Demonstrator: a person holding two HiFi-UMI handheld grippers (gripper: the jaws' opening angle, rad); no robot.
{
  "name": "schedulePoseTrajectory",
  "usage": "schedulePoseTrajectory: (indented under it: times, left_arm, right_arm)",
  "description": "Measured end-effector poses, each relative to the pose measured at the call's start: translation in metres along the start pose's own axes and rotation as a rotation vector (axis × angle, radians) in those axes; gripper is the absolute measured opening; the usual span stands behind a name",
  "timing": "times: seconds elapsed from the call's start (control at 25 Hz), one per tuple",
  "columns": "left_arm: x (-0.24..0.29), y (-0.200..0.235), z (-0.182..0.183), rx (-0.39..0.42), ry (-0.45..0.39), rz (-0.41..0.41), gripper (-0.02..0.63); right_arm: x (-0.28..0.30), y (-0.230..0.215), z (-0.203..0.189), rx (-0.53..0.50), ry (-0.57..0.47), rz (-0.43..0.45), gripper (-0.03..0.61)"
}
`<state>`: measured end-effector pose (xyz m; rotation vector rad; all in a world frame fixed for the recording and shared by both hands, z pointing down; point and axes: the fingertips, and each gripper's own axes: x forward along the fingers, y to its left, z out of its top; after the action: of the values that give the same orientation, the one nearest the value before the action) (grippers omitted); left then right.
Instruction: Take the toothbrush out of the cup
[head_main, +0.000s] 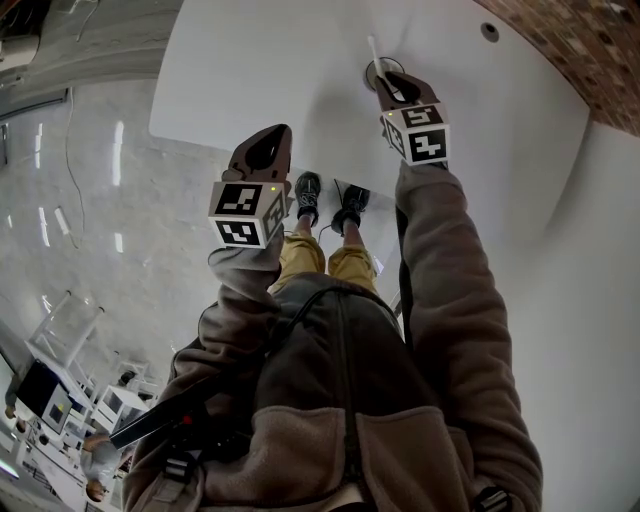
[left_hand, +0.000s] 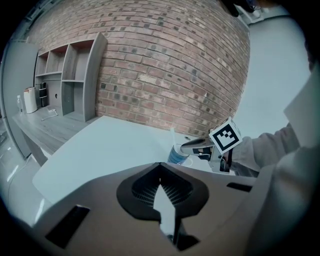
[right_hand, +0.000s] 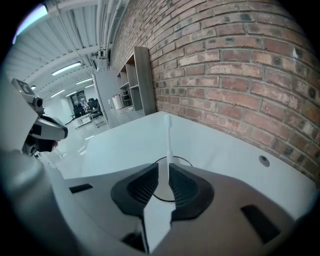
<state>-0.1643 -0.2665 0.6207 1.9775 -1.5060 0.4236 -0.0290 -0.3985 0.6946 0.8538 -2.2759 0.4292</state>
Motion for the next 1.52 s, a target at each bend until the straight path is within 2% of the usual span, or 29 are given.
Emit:
schedulePoseTrajectory:
  times: [0.56,0.8,0.96,1.2,1.52]
  left_arm:
    - [-0.007,0.012,-0.017,-0.021,0.023,0.019,0.005]
    - [-0.013,0.016,-0.017,-0.028,0.019,0.029,0.005]
    - [-0.021,0.014,-0.010,-0.021,0.001,0.031,0.005]
    - [-0.026,-0.004,0.021,0.010,-0.057,0.001,0.005]
    - [-0.041,-0.042,0.084,0.074,-0.180,-0.049,0.005]
  right_arm:
    - [0.031,-0.010,-0.001,-0.106,0.112,-0.025,0.049]
    - [0.032,-0.008,0.003,-0.117,0.141,-0.047,0.048]
    - [0.012,-0.007,0.014,-0.123,0.085,-0.070,0.048]
    - [-0.037,-0.009,0.048,-0.098,-0.044,-0.122,0.048]
    - [-0.122,0.011,0.107,-0.099,-0.229,-0.162,0.048]
